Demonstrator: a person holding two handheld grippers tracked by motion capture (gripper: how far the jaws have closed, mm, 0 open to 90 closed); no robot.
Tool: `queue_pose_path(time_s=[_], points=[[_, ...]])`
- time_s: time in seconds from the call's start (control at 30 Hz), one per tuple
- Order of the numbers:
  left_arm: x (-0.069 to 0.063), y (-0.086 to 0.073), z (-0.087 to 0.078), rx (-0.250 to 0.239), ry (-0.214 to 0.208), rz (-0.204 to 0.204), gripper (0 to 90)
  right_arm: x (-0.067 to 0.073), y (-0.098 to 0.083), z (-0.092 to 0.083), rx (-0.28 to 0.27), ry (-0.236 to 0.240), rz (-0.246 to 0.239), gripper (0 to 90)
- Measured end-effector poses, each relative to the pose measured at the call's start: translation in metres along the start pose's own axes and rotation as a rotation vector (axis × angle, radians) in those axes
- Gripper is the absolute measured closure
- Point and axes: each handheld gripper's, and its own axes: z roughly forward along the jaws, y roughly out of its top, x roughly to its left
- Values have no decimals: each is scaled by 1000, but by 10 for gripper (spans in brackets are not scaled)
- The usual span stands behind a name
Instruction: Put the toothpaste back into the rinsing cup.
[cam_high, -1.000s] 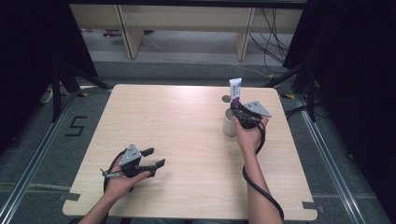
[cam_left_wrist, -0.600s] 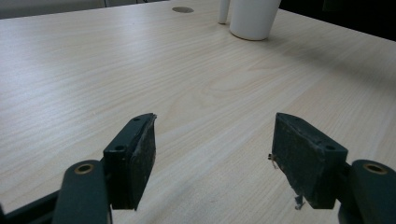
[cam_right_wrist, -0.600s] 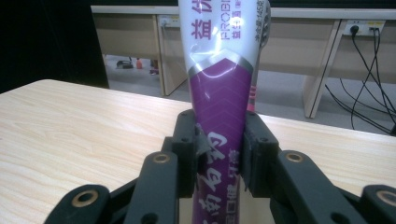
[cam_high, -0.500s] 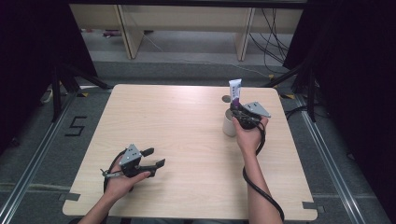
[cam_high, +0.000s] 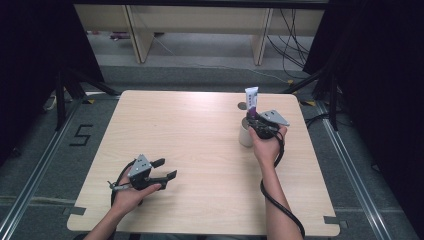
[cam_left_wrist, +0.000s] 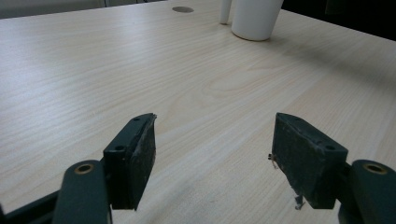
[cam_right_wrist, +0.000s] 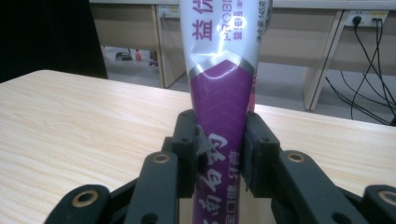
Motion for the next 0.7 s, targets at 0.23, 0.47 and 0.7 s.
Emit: queue_pose_path(time_s=[0.23, 0.47, 0.7], points=[[0, 0, 0, 7, 6, 1, 305, -2, -1, 1, 19, -5, -22, 701], [0, 0, 0, 8, 6, -1, 305, -1, -3, 2, 38, 0, -3, 699], [-1, 0, 0, 7, 4, -3, 305, -1, -5, 4, 51, 5, -4, 698]])
